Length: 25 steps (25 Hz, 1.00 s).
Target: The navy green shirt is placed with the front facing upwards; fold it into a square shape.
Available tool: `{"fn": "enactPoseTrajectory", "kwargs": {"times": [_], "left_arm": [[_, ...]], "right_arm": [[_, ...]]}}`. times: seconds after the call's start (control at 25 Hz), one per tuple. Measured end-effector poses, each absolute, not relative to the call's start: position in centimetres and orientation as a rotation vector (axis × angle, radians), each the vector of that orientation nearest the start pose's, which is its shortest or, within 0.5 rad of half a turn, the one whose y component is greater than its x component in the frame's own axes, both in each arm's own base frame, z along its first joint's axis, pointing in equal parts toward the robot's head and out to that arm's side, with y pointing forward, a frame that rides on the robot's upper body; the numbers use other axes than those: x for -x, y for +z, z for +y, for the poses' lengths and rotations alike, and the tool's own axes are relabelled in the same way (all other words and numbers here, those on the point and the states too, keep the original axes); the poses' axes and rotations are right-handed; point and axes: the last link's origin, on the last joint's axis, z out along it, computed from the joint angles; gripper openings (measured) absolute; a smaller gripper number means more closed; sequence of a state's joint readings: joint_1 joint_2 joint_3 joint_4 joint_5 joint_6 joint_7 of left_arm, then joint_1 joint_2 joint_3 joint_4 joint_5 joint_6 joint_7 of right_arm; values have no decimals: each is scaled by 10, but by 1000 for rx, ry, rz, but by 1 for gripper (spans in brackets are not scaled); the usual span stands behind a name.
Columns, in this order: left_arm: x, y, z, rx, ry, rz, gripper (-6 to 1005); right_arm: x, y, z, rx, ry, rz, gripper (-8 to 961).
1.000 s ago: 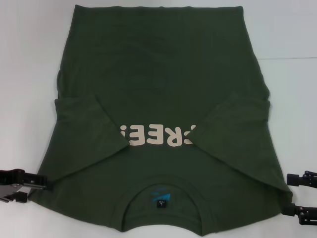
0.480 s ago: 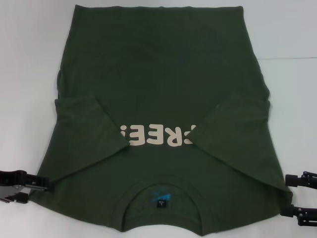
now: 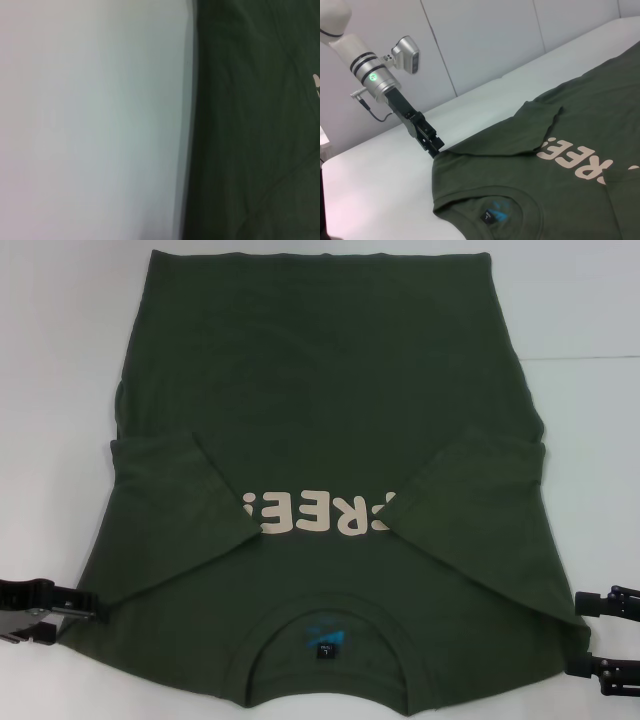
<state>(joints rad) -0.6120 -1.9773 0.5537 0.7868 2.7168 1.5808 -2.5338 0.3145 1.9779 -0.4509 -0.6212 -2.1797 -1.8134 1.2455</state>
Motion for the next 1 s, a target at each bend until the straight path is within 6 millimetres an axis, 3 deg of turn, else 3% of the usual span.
{"fn": "enactPoseTrajectory", "kwargs": {"times": [1.0], "left_arm": [[331, 61, 334, 2064, 71, -1964, 934]], "right_arm": [[-346, 48, 239, 2689, 670, 773, 884]]}}
